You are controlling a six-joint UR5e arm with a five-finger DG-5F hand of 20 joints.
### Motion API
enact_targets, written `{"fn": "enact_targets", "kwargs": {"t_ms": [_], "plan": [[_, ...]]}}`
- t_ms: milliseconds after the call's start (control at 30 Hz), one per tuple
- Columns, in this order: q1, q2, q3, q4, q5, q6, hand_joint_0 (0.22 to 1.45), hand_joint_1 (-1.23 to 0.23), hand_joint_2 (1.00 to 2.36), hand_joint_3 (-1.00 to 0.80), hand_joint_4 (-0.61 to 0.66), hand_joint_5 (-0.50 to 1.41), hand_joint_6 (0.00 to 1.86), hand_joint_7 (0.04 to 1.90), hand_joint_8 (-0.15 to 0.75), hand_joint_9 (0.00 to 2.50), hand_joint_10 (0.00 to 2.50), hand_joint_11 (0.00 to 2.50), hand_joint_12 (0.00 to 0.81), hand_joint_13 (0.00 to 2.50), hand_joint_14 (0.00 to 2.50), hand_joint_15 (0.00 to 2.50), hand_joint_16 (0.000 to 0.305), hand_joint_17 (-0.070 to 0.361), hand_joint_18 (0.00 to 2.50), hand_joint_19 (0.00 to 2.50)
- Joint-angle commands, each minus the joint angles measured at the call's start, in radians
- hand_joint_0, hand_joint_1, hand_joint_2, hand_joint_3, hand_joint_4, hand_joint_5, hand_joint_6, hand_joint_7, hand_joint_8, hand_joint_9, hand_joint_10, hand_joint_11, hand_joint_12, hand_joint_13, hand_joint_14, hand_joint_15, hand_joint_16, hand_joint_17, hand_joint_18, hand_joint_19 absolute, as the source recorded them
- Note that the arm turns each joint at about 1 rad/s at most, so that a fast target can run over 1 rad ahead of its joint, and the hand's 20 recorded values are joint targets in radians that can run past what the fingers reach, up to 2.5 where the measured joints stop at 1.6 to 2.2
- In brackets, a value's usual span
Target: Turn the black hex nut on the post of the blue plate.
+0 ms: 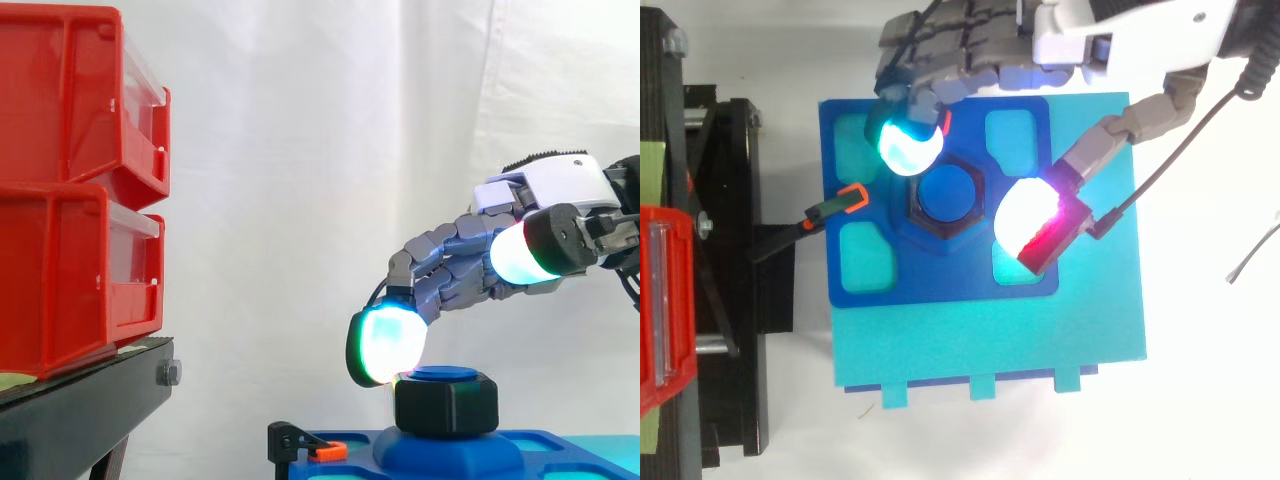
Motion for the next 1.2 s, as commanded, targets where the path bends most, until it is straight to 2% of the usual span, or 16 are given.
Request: {"fn": "enact_targets", "kwargs": {"t_ms": [0, 267, 533, 600, 767, 933, 967, 1033, 1067, 1167], "plan": [[-0.016, -0.001, 0.000, 0.001, -0.025, -0.004, 0.49, -0.32, 1.00, -0.50, 0.24, -0.19, 0.50, 0.87, 0.283, 0.40, 0.00, 0.05, 0.373, 0.27, 0.00, 0.00, 0.053, 0.119, 0.00, 0.08], [-0.041, -0.001, 0.000, 0.004, -0.053, -0.012, 0.49, -0.32, 1.00, -0.50, 0.23, -0.19, 0.50, 0.86, 0.283, 0.40, 0.00, 0.05, 0.373, 0.27, 0.00, 0.01, 0.053, 0.119, 0.00, 0.08], [-0.044, 0.001, 0.002, 0.005, -0.059, -0.010, 0.49, -0.32, 1.00, -0.50, 0.23, -0.19, 0.50, 0.86, 0.283, 0.40, 0.00, 0.05, 0.373, 0.27, 0.00, 0.00, 0.053, 0.119, 0.00, 0.08], [-0.038, -0.001, 0.025, -0.003, -0.057, -0.010, 0.49, -0.32, 1.00, -0.50, 0.23, -0.19, 0.50, 0.87, 0.284, 0.40, 0.00, 0.05, 0.373, 0.27, 0.00, 0.01, 0.053, 0.119, 0.00, 0.08], [-0.027, 0.001, 0.049, -0.006, -0.050, -0.007, 0.49, -0.32, 1.00, -0.50, 0.23, -0.19, 0.50, 0.86, 0.284, 0.40, 0.00, 0.05, 0.373, 0.27, 0.00, 0.01, 0.053, 0.119, 0.00, 0.08], [-0.014, -0.001, 0.048, 0.002, -0.028, -0.007, 0.49, -0.32, 1.00, -0.50, 0.24, -0.19, 0.50, 0.87, 0.284, 0.40, 0.00, 0.05, 0.373, 0.27, 0.00, 0.00, 0.053, 0.118, 0.00, 0.08], [-0.004, -0.001, 0.048, 0.002, 0.001, -0.007, 0.49, -0.32, 1.00, -0.50, 0.23, -0.19, 0.50, 0.86, 0.284, 0.40, 0.00, 0.05, 0.374, 0.27, 0.00, 0.00, 0.053, 0.118, 0.00, 0.07], [0.009, -0.001, 0.048, 0.004, 0.019, -0.007, 0.49, -0.32, 1.00, -0.50, 0.23, -0.19, 0.50, 0.87, 0.283, 0.40, 0.00, 0.04, 0.374, 0.27, 0.00, 0.00, 0.053, 0.118, 0.00, 0.07], [0.009, -0.001, 0.048, 0.004, 0.019, -0.007, 0.49, -0.32, 1.00, -0.50, 0.24, -0.19, 0.50, 0.88, 0.284, 0.40, 0.00, 0.05, 0.374, 0.27, 0.00, 0.00, 0.053, 0.118, 0.00, 0.07], [0.038, -0.001, 0.048, 0.004, 0.058, -0.007, 0.49, -0.32, 1.00, -0.50, 0.23, -0.19, 0.50, 0.86, 0.281, 0.39, 0.00, 0.05, 0.375, 0.26, 0.00, 0.00, 0.053, 0.119, 0.00, 0.06]]}}
